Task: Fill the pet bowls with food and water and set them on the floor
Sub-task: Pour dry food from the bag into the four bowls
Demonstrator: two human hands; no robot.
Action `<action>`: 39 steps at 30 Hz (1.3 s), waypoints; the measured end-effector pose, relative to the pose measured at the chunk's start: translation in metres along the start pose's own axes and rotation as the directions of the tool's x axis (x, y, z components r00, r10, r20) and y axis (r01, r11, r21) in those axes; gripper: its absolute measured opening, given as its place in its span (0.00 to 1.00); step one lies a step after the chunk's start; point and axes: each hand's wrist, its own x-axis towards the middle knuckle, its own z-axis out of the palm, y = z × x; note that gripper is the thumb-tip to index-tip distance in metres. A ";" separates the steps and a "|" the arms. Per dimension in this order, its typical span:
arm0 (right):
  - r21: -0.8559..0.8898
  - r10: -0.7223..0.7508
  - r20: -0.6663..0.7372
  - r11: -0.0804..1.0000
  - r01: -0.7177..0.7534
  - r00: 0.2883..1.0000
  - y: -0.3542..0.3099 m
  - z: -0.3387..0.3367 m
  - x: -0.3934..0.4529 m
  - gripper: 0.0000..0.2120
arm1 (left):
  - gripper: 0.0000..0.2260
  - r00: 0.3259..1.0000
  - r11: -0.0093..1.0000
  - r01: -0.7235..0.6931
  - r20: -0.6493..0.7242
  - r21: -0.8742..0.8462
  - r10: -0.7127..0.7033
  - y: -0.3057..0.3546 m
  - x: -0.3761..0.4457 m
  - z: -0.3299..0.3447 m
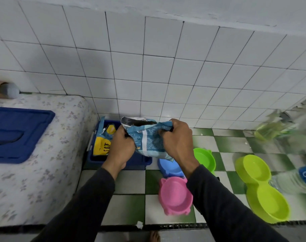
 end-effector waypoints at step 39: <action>-0.251 -0.050 0.181 0.963 0.096 0.982 0.165 -0.141 0.069 0.12 | 0.14 0.898 0.895 0.377 -0.142 -0.237 -0.416 -0.064 -0.040 0.252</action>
